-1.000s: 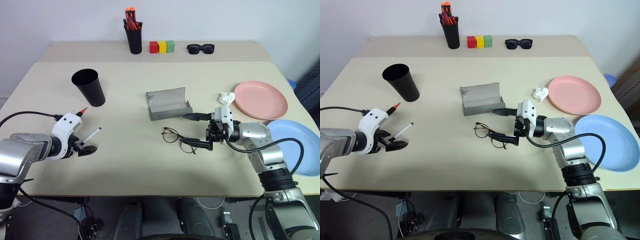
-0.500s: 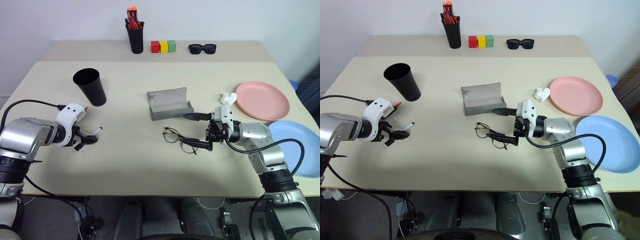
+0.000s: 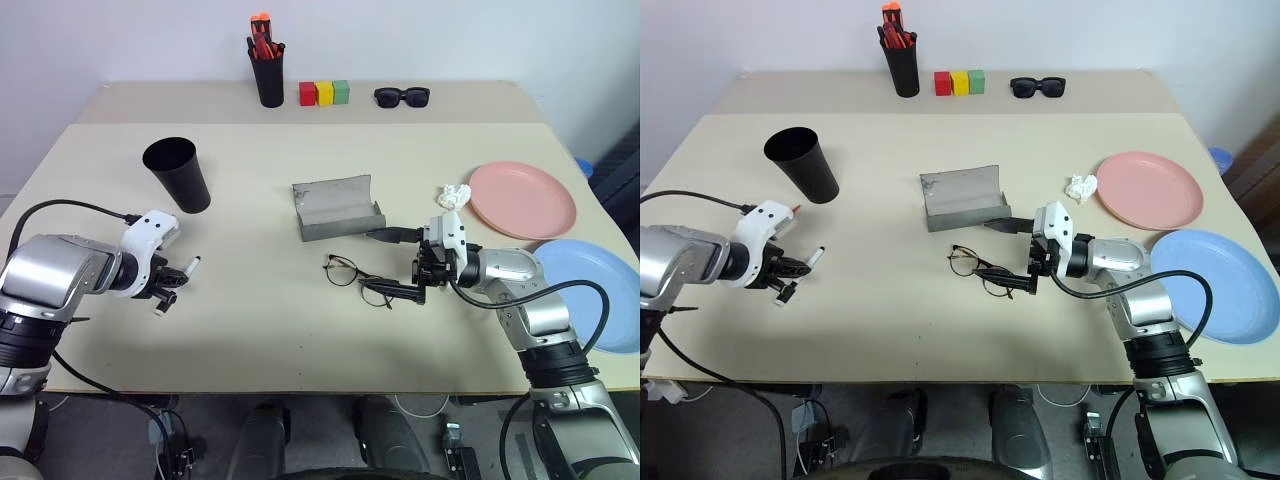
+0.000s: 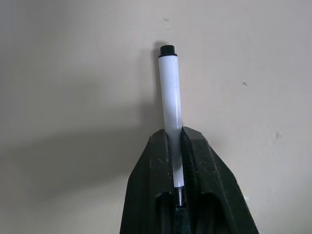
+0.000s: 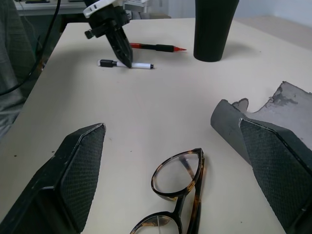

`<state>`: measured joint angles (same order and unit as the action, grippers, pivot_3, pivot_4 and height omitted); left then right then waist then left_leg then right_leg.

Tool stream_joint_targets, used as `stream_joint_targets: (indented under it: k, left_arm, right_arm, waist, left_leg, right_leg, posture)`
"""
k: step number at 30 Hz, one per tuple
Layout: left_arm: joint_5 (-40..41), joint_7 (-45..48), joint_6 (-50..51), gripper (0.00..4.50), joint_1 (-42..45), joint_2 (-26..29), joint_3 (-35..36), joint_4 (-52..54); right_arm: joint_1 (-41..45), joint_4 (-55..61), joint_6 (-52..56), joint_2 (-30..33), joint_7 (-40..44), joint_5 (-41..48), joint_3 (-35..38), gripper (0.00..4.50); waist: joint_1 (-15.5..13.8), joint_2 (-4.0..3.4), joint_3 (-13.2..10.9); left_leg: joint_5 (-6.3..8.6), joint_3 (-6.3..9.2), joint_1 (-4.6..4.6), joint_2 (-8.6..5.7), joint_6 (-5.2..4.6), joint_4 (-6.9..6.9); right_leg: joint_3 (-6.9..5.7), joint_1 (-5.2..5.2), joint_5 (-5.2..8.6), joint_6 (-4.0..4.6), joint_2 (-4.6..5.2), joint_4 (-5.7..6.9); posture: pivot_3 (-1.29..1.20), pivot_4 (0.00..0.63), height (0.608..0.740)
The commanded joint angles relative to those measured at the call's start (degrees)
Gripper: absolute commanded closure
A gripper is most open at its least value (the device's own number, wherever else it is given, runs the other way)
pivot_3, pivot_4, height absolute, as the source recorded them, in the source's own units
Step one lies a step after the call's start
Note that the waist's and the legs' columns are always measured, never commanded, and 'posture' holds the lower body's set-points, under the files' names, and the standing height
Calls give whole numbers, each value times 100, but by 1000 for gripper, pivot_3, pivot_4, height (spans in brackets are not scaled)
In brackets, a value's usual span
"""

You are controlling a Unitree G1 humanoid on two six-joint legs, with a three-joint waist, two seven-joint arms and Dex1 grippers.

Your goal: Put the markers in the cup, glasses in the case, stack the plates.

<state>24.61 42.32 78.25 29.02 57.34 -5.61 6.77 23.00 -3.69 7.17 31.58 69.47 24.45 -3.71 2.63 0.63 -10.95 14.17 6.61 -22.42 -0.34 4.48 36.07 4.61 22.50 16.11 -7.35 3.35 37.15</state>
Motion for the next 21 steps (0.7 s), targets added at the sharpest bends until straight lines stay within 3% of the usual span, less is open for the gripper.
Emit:
stream_joint_targets:
  k: [1, 8, 16, 19, 21]
  left_arm:
    - [129, -35, 165, 4444, -109, 51, 277, 312]
    - [427, -294, 111, 4444, -178, -560, 1118, 715]
    - [468, -1557, -1792, 4444, 407, -2384, 2581, 1394]
    - [29, -2520, -2954, 4444, 894, -3015, 2867, 1153]
    - [184, -2730, -3285, 4444, 1262, -3292, 3108, 795]
  right_arm:
    - [122, 0, -100, -17, -2, 42, 140, 0]
    - [204, -125, -169, -72, 12, 14, 111, 0]
    - [434, -402, -332, -121, 30, -57, 131, 0]
    - [583, -645, -459, -198, 9, -108, 136, 0]
    - [705, -838, -542, -300, -16, -132, 127, 0]
  waist:
    - [-2, 0, 0]
    - [-9, 11, -6]
    - [-26, 19, -11]
    - [-23, 21, -11]
    - [-11, 21, -11]
  left_leg:
    - [0, 0, 0, 0, 0, 0]
    - [0, 1, -2, 0, 0, 4]
    - [-5, 2, -3, -1, 10, 6]
    - [-9, 3, -3, -2, 15, 7]
    - [-10, 2, -2, -3, 18, 6]
  right_leg:
    - [0, 0, 0, 0, 0, 0]
    - [0, -1, 0, 0, 0, 0]
    - [-2, -3, -1, -1, 7, -1]
    - [-2, -4, -3, -1, 9, -2]
    - [-2, -4, -3, -2, 9, -3]
  posture:
    - [0, 150, 740]
    - [0, 150, 740]
    - [0, 150, 740]
    - [0, 150, 740]
    - [0, 150, 740]
